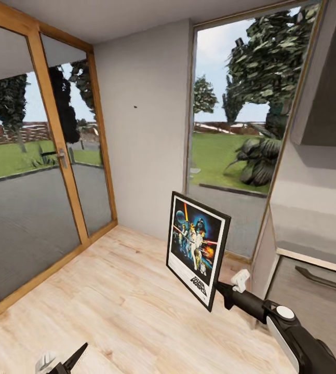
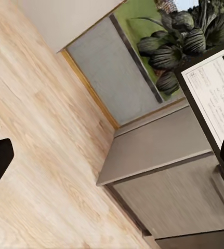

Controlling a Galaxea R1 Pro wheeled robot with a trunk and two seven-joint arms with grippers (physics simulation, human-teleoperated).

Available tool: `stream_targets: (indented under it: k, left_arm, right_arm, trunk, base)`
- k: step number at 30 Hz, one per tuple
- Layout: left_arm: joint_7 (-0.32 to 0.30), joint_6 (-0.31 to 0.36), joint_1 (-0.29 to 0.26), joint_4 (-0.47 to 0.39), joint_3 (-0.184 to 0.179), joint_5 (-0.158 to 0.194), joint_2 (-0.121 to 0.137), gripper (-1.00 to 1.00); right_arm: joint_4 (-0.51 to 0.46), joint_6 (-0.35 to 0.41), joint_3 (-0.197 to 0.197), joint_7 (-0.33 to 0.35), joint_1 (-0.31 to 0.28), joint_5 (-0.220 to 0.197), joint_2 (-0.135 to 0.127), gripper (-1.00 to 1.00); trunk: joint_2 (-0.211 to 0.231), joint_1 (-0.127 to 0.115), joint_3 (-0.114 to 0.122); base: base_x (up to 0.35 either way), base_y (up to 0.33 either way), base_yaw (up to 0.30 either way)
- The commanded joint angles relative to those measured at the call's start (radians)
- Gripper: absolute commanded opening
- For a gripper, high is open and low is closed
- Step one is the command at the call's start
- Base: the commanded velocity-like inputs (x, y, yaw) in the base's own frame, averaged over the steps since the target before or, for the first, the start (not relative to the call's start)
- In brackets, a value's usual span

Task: Pick up the poster from the kitchen countertop and hang it on one of the wall nails in the kitchen.

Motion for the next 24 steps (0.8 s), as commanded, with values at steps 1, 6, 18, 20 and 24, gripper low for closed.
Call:
stream_targets:
  k: [1, 6, 18, 20, 24]
  left_arm:
    - [0.000, -0.009, 0.000, 0.000, -0.008, 0.006, 0.000, 1.00]
    - [0.000, -0.009, 0.000, 0.000, -0.008, 0.006, 0.000, 1.00]
    - [0.000, -0.009, 0.000, 0.000, -0.009, 0.006, 0.000, 1.00]
    - [0.000, -0.009, 0.000, -0.001, -0.009, 0.006, 0.000, 1.00]
    - [0.000, -0.009, 0.000, -0.001, -0.008, 0.006, 0.000, 1.00]
  right_arm:
    - [0.001, 0.000, 0.002, 0.003, -0.001, -0.008, -0.001, -1.00]
    - [0.001, 0.000, 0.002, 0.002, -0.001, -0.008, -0.001, -1.00]
    - [0.002, -0.001, 0.002, 0.001, -0.001, -0.008, -0.001, -1.00]
    - [0.002, -0.002, 0.003, 0.001, -0.001, -0.008, -0.001, -1.00]
    - [0.002, -0.002, 0.003, 0.001, -0.001, -0.008, -0.001, -1.00]
  trunk:
    - [-0.001, 0.001, 0.000]
    - [-0.001, 0.001, 0.000]
    - [-0.001, 0.001, 0.000]
    - [-0.001, 0.001, 0.000]
    - [-0.001, 0.001, 0.000]
  base:
    - [0.195, 0.255, 0.290]
    - [0.195, 0.255, 0.255]
    - [0.195, 0.255, 0.029]
    - [0.195, 0.255, 0.001]
    - [0.197, 0.255, 0.000]
